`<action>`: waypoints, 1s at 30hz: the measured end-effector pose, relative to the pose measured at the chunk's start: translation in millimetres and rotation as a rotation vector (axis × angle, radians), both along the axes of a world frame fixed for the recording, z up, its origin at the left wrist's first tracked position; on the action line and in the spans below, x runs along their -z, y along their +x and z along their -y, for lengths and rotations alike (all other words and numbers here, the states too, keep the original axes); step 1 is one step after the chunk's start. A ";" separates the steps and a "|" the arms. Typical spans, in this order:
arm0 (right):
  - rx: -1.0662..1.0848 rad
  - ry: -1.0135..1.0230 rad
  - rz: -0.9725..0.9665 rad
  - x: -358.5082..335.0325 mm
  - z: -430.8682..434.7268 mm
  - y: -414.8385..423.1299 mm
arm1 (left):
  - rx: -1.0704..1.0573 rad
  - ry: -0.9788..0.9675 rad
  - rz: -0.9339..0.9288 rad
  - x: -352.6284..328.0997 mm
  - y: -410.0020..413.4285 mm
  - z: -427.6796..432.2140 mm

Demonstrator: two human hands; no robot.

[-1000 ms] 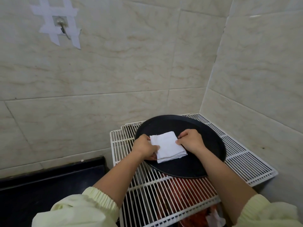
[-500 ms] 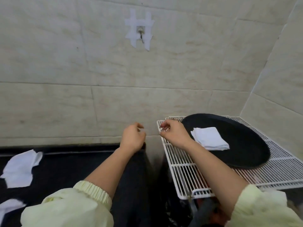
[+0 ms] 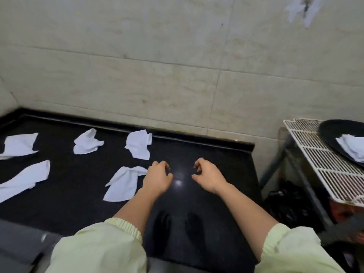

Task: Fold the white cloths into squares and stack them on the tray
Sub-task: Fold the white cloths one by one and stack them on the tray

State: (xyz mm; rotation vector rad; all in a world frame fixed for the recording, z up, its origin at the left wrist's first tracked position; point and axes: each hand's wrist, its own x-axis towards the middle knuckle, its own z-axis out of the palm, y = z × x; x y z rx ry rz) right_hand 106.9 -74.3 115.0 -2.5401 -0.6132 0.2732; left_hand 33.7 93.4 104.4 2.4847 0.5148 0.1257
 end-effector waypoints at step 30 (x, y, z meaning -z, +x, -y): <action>-0.573 -0.246 0.137 140.2 -217.5 -39.2 | 0.140 0.194 -0.175 131.7 -85.9 -190.0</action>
